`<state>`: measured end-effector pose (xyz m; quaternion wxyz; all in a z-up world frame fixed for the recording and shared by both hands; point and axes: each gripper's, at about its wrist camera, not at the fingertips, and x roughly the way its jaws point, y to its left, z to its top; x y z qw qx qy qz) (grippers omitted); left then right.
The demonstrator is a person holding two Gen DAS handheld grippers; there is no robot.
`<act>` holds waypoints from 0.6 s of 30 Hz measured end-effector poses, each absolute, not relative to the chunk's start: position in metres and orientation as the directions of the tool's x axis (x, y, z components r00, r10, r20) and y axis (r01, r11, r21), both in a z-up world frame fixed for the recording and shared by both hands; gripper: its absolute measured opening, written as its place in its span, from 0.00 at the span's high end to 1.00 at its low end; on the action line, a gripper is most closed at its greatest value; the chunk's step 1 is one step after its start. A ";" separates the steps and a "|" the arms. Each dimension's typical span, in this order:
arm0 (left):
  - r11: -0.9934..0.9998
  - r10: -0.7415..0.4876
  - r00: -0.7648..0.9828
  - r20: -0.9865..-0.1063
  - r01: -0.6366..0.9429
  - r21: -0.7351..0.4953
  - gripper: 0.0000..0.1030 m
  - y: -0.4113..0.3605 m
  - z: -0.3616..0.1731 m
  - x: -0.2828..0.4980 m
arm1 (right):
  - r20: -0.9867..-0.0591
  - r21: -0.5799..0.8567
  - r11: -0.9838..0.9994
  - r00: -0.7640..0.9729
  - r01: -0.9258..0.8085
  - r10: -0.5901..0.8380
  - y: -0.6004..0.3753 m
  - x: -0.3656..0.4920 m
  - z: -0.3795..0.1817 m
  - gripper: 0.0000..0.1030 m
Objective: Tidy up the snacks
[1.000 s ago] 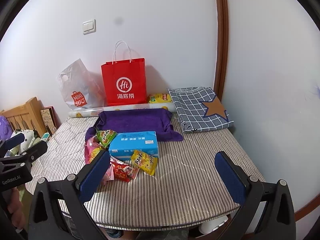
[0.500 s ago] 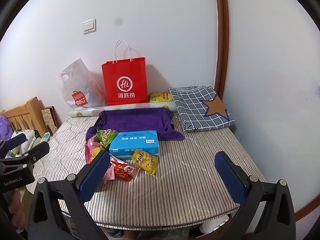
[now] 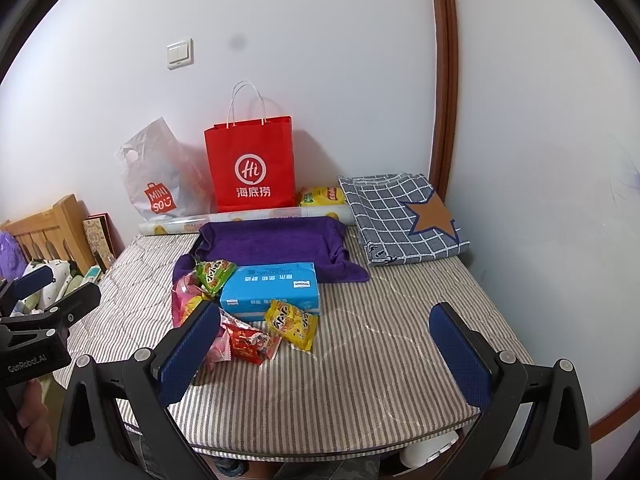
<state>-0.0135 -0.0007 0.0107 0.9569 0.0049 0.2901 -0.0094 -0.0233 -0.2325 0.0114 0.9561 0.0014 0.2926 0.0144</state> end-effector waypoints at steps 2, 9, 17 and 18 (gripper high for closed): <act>1.000 -0.014 0.833 -0.554 0.020 0.004 0.00 0.000 0.011 -0.013 | -0.559 0.008 1.000 0.829 -0.027 0.027 -0.232 -0.023 0.011 0.00; 1.000 -0.012 0.832 -0.555 0.018 0.005 0.00 -0.001 0.012 -0.012 | -0.559 0.008 1.000 0.829 -0.029 0.029 -0.232 -0.024 0.010 0.00; 1.000 -0.007 0.830 -0.558 0.012 0.005 0.00 0.004 0.012 -0.007 | -0.564 0.013 0.999 0.825 -0.030 0.032 -0.232 -0.021 0.007 0.00; 1.000 -0.006 0.829 -0.559 0.011 0.005 0.00 0.005 0.011 -0.006 | -0.564 0.014 0.999 0.825 -0.032 0.034 -0.232 -0.020 0.006 0.00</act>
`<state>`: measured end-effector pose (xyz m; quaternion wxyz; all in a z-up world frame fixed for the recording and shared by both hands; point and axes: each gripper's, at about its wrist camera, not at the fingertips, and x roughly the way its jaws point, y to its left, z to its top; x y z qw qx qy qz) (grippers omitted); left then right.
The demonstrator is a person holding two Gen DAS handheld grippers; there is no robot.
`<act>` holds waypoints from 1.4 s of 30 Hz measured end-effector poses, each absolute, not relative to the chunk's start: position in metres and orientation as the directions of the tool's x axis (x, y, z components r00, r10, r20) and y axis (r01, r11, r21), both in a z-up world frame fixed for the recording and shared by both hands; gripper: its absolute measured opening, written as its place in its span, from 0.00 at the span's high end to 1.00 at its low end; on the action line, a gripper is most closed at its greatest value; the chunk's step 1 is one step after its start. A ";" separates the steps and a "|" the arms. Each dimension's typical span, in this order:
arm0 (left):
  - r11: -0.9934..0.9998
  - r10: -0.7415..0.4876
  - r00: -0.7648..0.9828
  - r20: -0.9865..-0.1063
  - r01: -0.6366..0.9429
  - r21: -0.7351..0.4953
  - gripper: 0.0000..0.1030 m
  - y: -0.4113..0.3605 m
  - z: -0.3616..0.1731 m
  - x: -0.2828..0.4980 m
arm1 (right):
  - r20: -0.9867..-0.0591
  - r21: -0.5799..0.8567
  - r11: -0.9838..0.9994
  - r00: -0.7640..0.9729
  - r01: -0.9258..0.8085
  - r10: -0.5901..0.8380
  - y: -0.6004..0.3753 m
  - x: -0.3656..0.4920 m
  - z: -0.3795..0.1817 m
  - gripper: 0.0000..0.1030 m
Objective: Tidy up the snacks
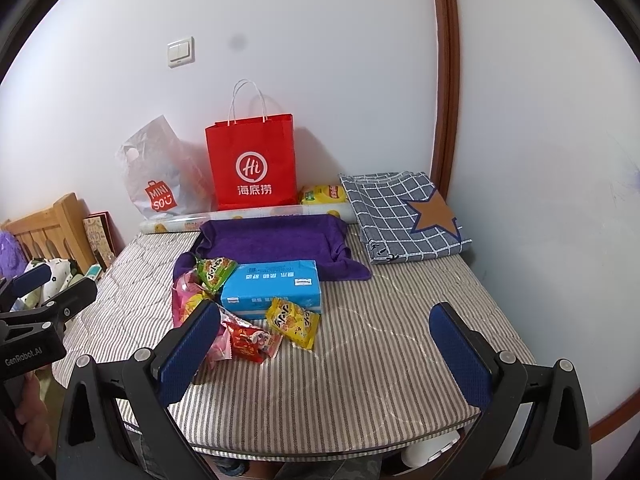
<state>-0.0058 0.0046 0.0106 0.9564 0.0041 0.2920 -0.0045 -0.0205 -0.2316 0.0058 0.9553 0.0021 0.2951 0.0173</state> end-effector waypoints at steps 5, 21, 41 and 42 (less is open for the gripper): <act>1.000 0.003 0.819 -0.574 0.003 0.010 0.00 0.007 -0.002 -0.003 | -0.574 0.025 0.999 0.818 -0.040 0.047 -0.230 -0.015 -0.002 0.00; 1.000 0.019 0.736 -0.677 -0.012 0.015 0.00 0.028 -0.064 0.021 | -0.639 0.045 0.998 0.766 -0.044 0.063 -0.229 0.013 -0.055 0.04; 0.998 -0.051 0.594 -0.803 0.054 -0.024 0.14 0.044 -0.154 0.064 | -0.729 0.088 0.996 0.681 -0.009 0.070 -0.226 0.060 -0.118 0.10; 0.998 -0.054 0.587 -0.807 0.058 -0.025 0.15 0.043 -0.157 0.066 | -0.731 0.088 0.996 0.678 -0.005 0.068 -0.226 0.063 -0.120 0.10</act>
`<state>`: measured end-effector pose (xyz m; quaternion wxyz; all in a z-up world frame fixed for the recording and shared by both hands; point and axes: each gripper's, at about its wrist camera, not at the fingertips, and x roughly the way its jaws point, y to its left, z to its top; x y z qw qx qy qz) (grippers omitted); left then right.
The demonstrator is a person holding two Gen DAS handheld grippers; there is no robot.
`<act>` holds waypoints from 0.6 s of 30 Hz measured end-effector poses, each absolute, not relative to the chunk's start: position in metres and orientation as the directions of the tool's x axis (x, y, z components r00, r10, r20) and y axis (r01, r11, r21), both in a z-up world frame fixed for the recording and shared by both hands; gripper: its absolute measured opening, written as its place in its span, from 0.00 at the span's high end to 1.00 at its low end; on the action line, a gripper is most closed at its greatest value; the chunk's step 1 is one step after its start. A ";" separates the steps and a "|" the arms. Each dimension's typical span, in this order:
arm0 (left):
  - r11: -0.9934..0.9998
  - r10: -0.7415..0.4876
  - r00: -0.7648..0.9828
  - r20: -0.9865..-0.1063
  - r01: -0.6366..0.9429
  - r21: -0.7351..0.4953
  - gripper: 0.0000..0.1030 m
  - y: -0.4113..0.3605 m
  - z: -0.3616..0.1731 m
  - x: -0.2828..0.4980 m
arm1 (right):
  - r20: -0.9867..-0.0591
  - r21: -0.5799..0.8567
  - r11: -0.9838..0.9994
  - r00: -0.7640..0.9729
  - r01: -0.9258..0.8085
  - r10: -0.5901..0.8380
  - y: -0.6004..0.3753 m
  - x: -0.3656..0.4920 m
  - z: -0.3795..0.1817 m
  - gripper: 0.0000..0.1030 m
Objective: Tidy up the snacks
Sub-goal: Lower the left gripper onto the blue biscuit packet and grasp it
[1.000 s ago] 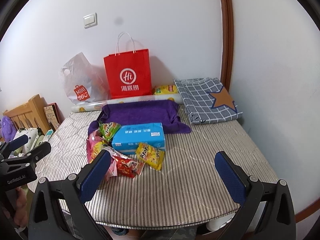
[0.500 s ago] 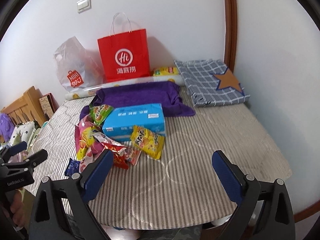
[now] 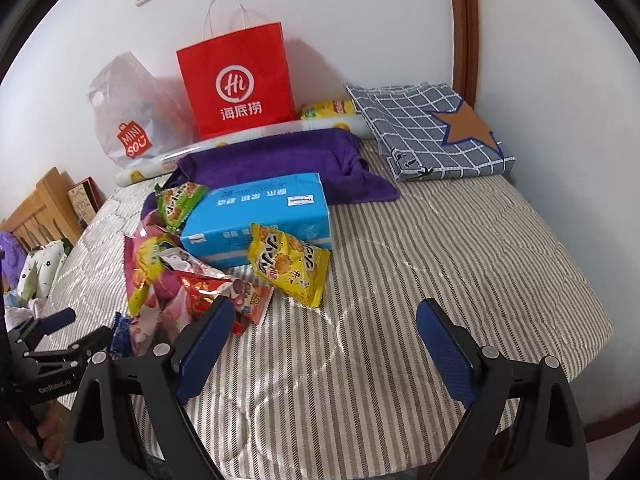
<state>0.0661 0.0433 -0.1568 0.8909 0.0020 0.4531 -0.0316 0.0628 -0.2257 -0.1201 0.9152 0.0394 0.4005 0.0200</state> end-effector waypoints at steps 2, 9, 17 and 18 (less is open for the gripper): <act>0.997 -0.062 0.578 -0.814 0.071 -0.025 0.16 0.041 -0.163 0.069 | -0.738 0.093 0.996 0.671 0.002 0.067 -0.227 0.067 -0.124 0.10; 0.996 -0.059 0.546 -0.836 0.086 -0.014 0.19 0.037 -0.183 0.078 | -0.764 0.090 0.996 0.642 0.013 0.061 -0.227 0.076 -0.140 0.11; 0.996 -0.065 0.560 -0.826 0.091 -0.017 0.49 0.047 -0.182 0.080 | -0.782 0.090 0.996 0.620 0.014 0.062 -0.227 0.084 -0.153 0.11; 0.996 -0.062 0.564 -0.823 0.088 -0.015 0.50 0.049 -0.182 0.081 | -0.782 0.090 0.996 0.620 0.012 0.063 -0.227 0.085 -0.154 0.11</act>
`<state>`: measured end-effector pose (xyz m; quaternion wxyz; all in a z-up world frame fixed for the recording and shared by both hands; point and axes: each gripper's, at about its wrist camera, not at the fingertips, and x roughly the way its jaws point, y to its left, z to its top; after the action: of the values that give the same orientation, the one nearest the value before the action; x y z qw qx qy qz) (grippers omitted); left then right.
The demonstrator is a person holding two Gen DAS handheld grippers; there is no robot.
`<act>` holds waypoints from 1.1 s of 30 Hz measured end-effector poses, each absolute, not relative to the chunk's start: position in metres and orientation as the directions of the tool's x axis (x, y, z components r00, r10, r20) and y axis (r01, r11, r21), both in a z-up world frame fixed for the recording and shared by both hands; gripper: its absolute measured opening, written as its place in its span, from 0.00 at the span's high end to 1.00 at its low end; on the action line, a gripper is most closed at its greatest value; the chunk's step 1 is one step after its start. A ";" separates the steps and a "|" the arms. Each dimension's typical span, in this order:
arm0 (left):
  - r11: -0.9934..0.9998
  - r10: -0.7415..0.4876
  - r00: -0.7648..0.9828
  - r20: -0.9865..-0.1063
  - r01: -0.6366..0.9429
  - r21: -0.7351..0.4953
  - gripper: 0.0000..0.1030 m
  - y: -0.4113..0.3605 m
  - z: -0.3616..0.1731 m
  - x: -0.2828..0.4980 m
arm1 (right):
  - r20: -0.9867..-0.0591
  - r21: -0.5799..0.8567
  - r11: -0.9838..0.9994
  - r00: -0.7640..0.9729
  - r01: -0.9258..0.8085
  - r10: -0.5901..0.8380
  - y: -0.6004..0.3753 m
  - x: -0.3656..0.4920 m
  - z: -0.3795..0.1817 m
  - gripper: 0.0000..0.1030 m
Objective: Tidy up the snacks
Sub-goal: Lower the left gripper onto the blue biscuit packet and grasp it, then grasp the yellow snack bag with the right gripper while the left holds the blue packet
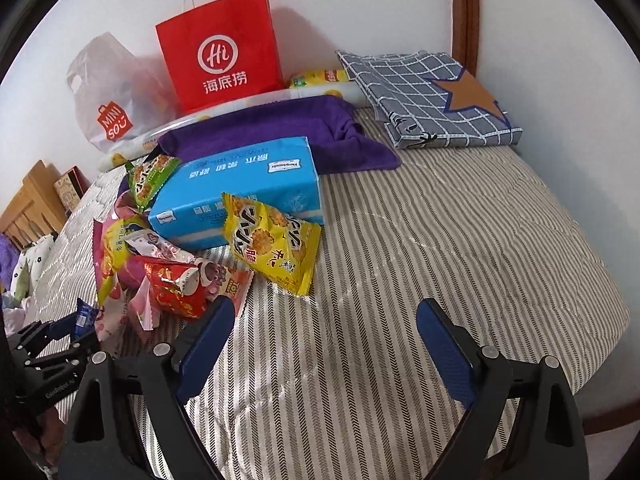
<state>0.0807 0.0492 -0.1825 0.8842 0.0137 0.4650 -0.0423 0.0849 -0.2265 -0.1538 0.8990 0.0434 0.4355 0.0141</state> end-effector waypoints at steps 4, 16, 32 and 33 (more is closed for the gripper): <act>0.997 -0.036 0.587 -0.809 0.077 0.012 0.50 0.051 -0.183 0.084 | -0.778 0.098 0.995 0.625 0.010 0.070 -0.227 0.091 -0.156 0.11; 0.998 -0.015 0.615 -0.788 0.055 0.024 0.50 0.061 -0.183 0.096 | -0.782 0.147 0.988 0.606 -0.047 0.145 -0.219 0.133 -0.169 0.11; 0.998 -0.049 0.597 -0.801 0.051 -0.023 0.52 0.072 -0.181 0.107 | -0.818 0.229 0.969 0.522 -0.090 0.242 -0.209 0.178 -0.197 0.17; 0.999 -0.049 0.595 -0.802 0.049 -0.025 0.52 0.072 -0.181 0.107 | -0.815 0.240 0.965 0.519 -0.103 0.258 -0.208 0.179 -0.197 0.28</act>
<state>0.1068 0.0722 -0.1811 0.8930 -0.0001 0.4493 -0.0273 0.1788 -0.2080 -0.1971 0.8677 0.0809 0.4793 0.1040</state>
